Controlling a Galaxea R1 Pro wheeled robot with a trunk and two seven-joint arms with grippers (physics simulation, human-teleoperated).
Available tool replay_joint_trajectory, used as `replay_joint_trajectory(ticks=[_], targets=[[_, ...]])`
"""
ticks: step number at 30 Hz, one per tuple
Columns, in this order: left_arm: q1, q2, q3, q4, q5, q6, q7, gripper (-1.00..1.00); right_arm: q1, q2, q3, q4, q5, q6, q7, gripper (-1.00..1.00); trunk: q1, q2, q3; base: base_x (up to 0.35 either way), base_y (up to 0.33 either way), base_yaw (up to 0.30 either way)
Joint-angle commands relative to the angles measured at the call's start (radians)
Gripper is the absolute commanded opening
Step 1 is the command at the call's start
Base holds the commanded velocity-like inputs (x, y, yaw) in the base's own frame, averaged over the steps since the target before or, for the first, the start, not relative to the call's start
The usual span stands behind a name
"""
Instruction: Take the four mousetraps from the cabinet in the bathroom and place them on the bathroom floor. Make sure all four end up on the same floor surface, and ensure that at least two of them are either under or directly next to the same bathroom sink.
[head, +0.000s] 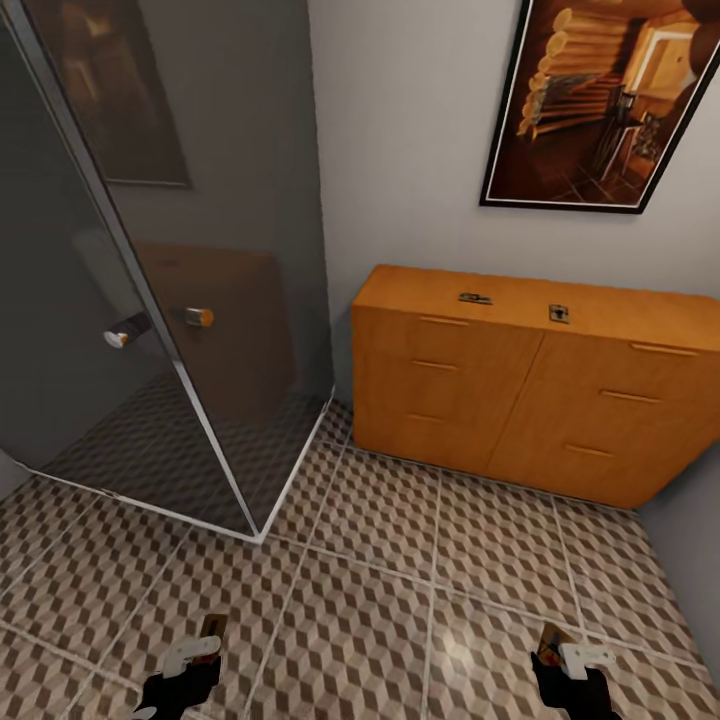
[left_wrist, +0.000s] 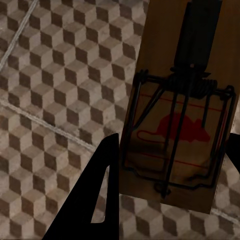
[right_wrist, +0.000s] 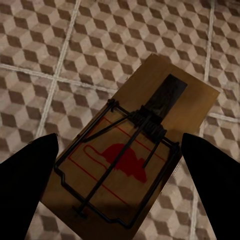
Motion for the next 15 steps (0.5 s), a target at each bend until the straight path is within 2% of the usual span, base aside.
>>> replay_joint_trajectory(ticks=[1, 7, 15], targets=[[-0.002, 0.0, -0.005, 0.004, 0.002, -0.006, 0.006, -1.0, -0.001, 0.001, -0.008, 0.0, 0.01, -0.004, 0.008, -1.0, 0.0, 0.0, -0.002, 0.0, 0.0, 0.219], [-0.001, 0.0, -0.005, 0.004, 0.002, -0.006, 0.006, -1.0, 0.0, 0.001, -0.008, 0.0, 0.01, -0.004, 0.008, -1.0, 0.0, 0.0, -0.004, 0.0, 0.0, 0.202], [-0.002, 0.0, -0.005, 0.004, 0.002, -0.006, 0.007, -1.0, 0.0, 0.001, -0.008, 0.0, 0.01, -0.004, 0.008, -1.0, 0.0, 0.0, -0.004, 0.0, 0.0, 0.138]])
